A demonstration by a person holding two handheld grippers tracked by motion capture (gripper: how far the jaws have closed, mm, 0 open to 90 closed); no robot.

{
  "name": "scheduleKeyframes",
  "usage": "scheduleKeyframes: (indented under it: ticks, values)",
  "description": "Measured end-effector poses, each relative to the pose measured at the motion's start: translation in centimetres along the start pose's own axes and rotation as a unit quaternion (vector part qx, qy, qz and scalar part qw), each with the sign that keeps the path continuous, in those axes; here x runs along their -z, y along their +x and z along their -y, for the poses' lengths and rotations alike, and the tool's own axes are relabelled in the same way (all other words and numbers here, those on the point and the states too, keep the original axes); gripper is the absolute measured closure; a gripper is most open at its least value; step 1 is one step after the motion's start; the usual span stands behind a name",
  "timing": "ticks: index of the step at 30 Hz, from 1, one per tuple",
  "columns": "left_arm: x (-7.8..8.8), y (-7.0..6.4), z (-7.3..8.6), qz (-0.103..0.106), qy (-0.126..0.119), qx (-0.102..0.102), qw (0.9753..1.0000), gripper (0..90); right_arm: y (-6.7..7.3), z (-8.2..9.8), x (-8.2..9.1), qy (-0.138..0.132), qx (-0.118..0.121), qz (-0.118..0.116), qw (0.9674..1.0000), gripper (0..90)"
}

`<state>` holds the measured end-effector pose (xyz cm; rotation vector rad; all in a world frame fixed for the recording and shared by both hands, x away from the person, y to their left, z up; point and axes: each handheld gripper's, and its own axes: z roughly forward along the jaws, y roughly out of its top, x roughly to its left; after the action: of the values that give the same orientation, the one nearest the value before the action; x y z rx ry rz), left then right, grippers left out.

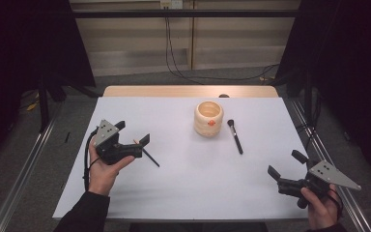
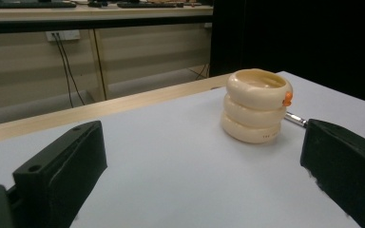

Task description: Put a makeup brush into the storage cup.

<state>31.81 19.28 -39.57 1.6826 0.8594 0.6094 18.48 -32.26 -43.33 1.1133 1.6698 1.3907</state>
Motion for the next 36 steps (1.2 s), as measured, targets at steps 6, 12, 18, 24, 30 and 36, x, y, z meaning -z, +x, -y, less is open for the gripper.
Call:
scheduleKeyframes:
  ticks: [6,12,18,24,30,36]
  values:
    - [-0.8,0.4,-1.1,-0.010,-0.022,-0.013,0.9996,4.5,0.0,0.1,-0.1,0.003,-0.003,0.000,1.0000,0.0]
    - [-1.9,0.4,-2.1,-0.011,-0.026,-0.018,0.9994,4.4,0.0,0.1,-0.1,0.002,-0.003,-0.002,1.0000,0.0]
    - [-3.1,0.7,-2.8,-0.005,-0.009,-0.018,0.9998,4.4,0.0,0.0,0.0,0.002,-0.003,0.000,1.0000,0.0]
    - [-3.8,1.2,-3.1,-0.012,0.025,-0.009,0.9996,4.8,0.1,0.1,-0.1,0.004,-0.001,-0.006,1.0000,0.0]
    - [-4.1,1.5,-3.4,-0.005,0.059,0.004,0.9982,5.1,0.1,0.1,-0.2,0.004,-0.002,-0.003,1.0000,0.0]
    - [-4.4,1.7,-3.5,-0.003,0.098,0.021,0.9949,8.9,0.2,0.1,-0.3,0.006,-0.001,-0.008,0.9999,0.0]
